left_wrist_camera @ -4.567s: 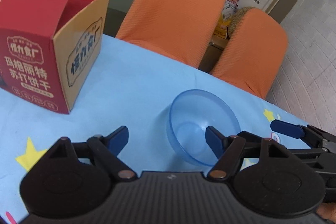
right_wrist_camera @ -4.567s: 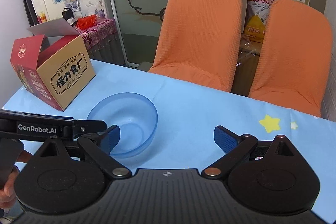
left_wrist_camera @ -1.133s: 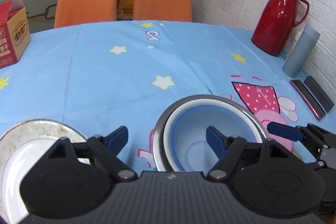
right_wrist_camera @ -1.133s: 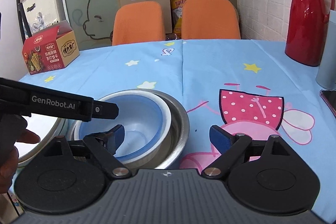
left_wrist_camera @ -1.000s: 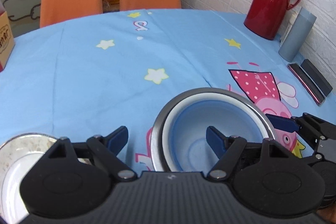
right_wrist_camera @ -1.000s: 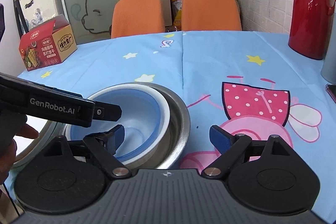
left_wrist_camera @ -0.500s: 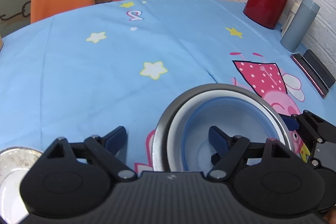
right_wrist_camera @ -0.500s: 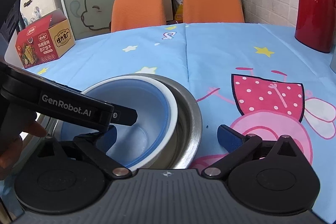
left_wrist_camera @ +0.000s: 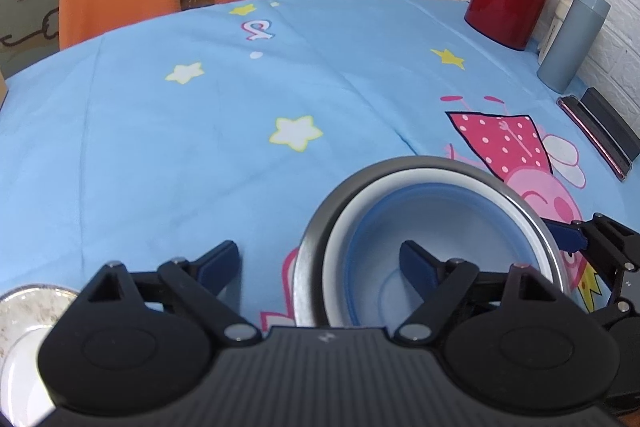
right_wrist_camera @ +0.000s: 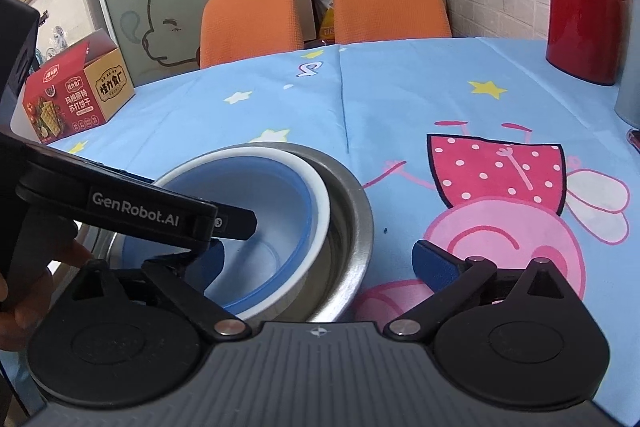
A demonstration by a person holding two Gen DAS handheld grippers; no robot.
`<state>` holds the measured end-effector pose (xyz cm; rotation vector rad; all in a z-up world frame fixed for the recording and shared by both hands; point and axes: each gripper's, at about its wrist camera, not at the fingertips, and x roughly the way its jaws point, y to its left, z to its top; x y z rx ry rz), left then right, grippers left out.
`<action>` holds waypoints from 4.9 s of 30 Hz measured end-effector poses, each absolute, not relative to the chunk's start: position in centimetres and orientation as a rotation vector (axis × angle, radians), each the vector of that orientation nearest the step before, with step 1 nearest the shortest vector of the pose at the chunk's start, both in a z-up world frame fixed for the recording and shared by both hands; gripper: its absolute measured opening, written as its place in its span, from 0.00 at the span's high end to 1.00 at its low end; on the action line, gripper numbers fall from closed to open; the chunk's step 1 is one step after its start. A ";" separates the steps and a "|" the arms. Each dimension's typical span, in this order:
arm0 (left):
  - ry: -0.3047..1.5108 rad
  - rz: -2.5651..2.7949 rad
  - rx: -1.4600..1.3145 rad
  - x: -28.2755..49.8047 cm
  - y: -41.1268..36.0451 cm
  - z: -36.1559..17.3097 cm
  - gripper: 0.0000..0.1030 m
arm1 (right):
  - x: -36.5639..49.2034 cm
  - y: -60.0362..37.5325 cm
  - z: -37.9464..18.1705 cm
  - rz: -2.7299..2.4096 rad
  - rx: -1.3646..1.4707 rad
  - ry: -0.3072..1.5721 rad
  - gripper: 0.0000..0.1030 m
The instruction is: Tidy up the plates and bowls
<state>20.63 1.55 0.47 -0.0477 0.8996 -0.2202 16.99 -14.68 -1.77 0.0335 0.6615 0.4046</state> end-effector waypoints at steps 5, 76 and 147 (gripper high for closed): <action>0.875 -0.234 -0.050 20.3 1.6 0.3 0.21 | 16.9 -14.5 -2.0 0.415 0.036 0.637 0.00; 0.693 0.056 -0.238 8.7 17.1 4.1 0.33 | 11.6 0.7 1.2 0.747 -0.058 0.597 0.00; 0.543 0.148 -0.177 -12.2 3.9 1.6 0.28 | -5.5 -13.5 -2.1 0.481 0.028 0.496 0.00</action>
